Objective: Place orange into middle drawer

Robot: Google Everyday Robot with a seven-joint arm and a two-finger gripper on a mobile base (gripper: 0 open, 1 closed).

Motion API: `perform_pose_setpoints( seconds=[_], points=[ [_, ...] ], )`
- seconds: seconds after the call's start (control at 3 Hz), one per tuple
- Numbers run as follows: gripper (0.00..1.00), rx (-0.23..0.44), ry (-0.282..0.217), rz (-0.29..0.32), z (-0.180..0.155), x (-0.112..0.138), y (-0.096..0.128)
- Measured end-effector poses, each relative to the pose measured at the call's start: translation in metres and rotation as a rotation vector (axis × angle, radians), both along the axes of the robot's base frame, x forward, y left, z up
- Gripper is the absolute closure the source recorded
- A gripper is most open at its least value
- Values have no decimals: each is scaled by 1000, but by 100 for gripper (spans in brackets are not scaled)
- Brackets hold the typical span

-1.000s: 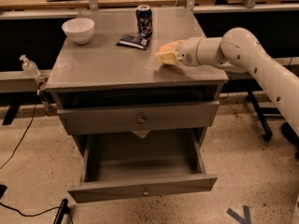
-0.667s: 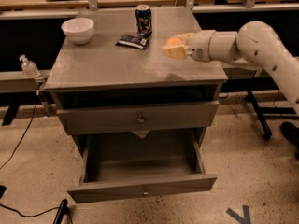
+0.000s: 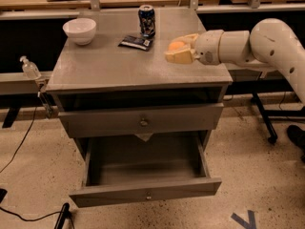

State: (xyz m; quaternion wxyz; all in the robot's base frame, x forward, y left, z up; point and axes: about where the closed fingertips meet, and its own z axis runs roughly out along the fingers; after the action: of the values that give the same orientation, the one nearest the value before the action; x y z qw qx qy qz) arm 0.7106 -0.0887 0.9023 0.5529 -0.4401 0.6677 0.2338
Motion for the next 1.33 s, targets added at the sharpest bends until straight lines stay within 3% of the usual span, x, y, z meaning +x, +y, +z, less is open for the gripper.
perform_pose_setpoints(
  seconds=[0.33, 0.67, 1.0, 1.33],
  points=[
    [100, 10, 28, 10, -10, 5, 0],
    [100, 40, 86, 75, -41, -6, -5],
    [100, 56, 106, 188, -52, -57, -3],
    [100, 43, 168, 315, -98, -127, 7]
  ],
)
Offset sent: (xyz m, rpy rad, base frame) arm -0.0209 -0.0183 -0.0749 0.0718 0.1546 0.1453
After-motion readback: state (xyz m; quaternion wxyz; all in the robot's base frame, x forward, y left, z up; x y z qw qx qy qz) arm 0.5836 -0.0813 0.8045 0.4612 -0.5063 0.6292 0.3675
